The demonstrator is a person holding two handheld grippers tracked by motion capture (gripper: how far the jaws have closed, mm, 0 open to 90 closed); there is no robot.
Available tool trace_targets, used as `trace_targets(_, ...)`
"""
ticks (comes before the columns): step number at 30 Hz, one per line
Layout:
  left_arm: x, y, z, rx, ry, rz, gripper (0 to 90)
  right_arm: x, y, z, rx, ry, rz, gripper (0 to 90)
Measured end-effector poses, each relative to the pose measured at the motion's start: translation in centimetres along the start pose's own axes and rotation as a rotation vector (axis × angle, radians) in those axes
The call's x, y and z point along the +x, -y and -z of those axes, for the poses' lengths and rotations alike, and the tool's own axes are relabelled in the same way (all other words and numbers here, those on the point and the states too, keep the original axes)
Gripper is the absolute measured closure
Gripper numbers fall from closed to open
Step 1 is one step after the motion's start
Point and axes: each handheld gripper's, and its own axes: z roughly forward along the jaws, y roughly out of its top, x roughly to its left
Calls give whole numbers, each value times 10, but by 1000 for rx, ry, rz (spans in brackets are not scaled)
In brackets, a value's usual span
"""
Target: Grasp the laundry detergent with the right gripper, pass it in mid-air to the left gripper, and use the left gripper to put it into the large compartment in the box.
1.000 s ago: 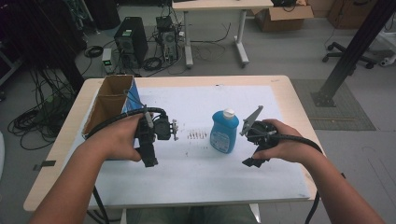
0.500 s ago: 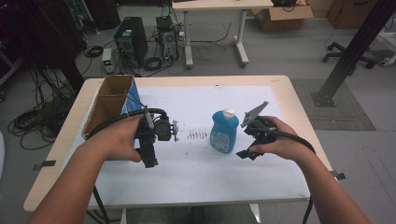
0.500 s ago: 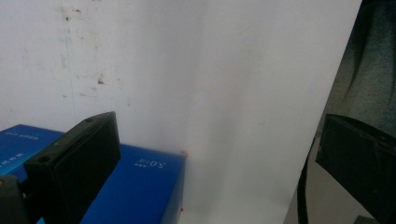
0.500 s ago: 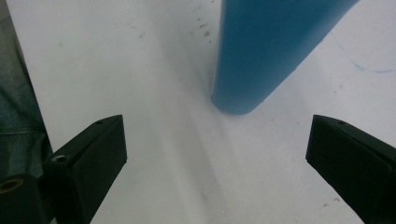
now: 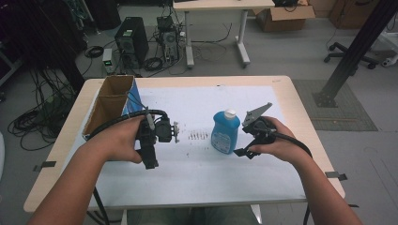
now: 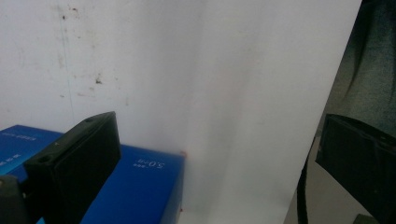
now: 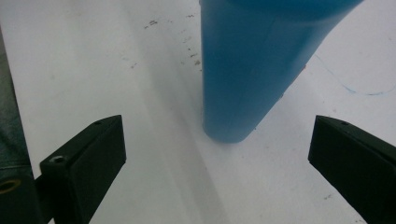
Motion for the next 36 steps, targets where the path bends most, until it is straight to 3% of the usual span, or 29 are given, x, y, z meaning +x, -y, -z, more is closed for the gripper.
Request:
trace_targets(15, -2, 1, -1, 5, 4, -2, 3, -2, 0, -11, -88, 8, -40, 36)
trace_targets(27, -4, -1, -3, 7, 5, -6, 3, -2, 1, -20, -157, 29, -41, 33)
trace_targets(36, -5, -2, -2, 9, 5, -12, 3, 0, 5, -31, -244, 54, -55, 29)
